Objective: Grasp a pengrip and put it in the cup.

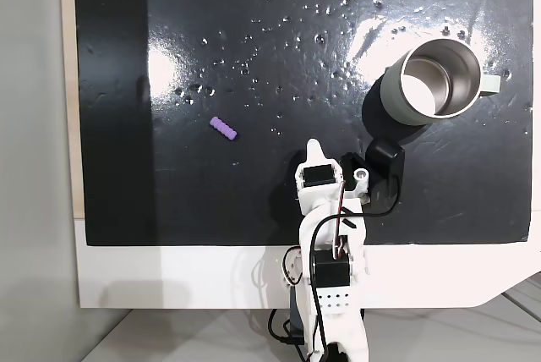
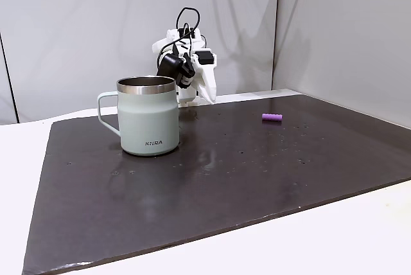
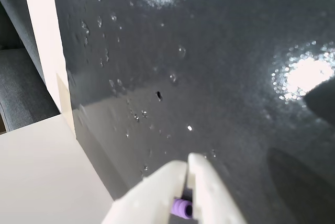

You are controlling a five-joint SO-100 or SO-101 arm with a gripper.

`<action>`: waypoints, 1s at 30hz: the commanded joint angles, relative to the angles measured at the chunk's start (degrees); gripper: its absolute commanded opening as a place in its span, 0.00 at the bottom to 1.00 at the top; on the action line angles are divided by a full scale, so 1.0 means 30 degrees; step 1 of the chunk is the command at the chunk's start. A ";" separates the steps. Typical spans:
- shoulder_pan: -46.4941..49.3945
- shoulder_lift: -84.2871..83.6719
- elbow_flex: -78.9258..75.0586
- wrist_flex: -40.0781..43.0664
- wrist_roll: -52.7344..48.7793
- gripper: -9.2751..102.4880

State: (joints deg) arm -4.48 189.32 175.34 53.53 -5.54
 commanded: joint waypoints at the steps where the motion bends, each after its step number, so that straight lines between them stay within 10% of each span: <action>1: 0.0117 0.0234 -0.0117 -0.0703 0.0176 0.08; 18: -0.4541 -1.2246 -1.6670 0.2930 -0.6064 0.08; 30: -1.0664 -1.8779 -2.3027 0.5889 -1.8076 0.12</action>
State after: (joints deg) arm -34.10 135.26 111.80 69.87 -52.56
